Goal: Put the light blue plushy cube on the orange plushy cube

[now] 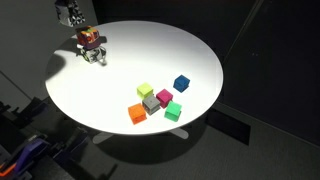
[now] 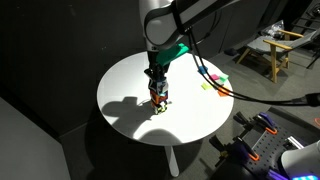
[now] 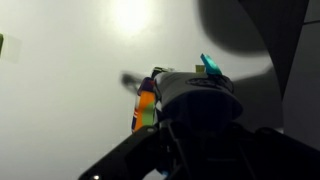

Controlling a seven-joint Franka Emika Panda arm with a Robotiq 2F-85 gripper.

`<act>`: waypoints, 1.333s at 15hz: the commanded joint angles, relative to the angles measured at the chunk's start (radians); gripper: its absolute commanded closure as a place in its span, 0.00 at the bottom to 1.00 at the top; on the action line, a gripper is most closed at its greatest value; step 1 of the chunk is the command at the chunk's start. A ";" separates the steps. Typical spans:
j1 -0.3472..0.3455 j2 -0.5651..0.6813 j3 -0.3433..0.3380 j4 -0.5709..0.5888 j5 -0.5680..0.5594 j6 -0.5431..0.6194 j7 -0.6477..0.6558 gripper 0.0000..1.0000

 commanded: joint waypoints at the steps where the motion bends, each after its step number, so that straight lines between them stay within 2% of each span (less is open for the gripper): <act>1: -0.006 0.032 -0.002 0.049 0.018 -0.008 0.022 0.90; 20: -0.006 0.102 -0.022 0.114 0.009 -0.008 0.010 0.91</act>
